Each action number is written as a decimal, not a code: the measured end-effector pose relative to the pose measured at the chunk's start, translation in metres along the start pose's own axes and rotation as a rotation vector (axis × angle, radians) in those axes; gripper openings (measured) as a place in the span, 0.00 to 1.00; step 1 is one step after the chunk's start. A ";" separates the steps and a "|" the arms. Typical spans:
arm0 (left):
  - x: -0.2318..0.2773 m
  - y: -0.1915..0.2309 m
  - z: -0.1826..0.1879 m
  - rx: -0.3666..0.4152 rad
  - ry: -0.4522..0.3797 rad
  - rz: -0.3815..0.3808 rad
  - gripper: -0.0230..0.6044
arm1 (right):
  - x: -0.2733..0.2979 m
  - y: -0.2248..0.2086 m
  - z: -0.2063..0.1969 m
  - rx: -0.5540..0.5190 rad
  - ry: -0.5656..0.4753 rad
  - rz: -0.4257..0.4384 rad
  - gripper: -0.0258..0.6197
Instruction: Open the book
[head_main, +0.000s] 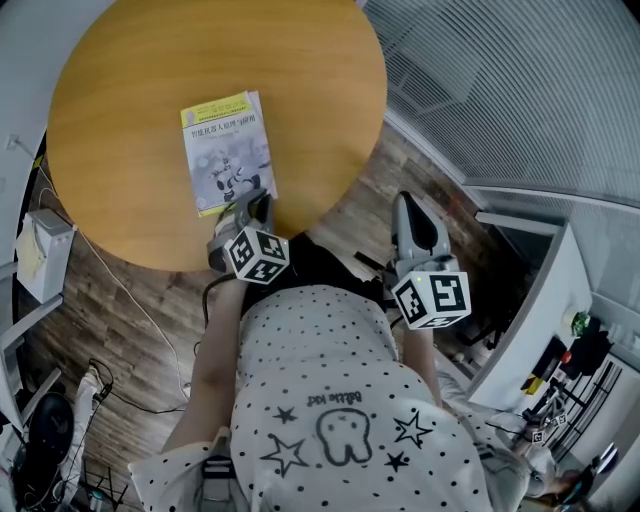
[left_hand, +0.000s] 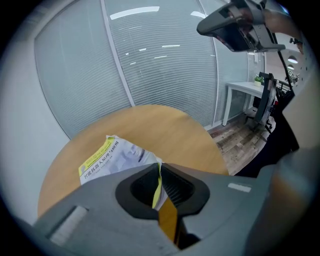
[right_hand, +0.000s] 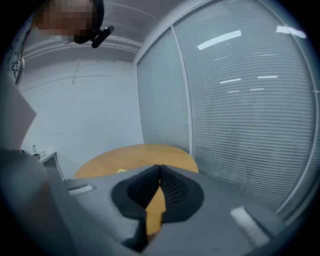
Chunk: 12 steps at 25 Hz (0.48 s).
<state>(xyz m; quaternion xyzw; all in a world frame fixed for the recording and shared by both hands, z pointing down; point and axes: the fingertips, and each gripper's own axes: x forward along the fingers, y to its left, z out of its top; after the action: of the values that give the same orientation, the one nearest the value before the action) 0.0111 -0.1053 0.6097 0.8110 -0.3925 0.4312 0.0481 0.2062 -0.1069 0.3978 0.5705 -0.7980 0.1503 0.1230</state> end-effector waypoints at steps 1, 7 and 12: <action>-0.001 0.001 0.000 -0.003 -0.002 0.003 0.08 | 0.001 0.001 0.000 -0.001 0.000 0.003 0.04; -0.011 0.012 0.007 -0.022 -0.021 0.035 0.08 | 0.004 0.005 0.003 -0.004 -0.003 0.022 0.04; -0.026 0.025 0.014 -0.051 -0.045 0.067 0.08 | 0.007 0.012 0.005 -0.011 -0.008 0.043 0.04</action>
<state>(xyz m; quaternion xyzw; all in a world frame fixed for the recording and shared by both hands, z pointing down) -0.0049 -0.1133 0.5753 0.8054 -0.4312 0.4042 0.0455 0.1926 -0.1111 0.3941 0.5530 -0.8115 0.1459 0.1196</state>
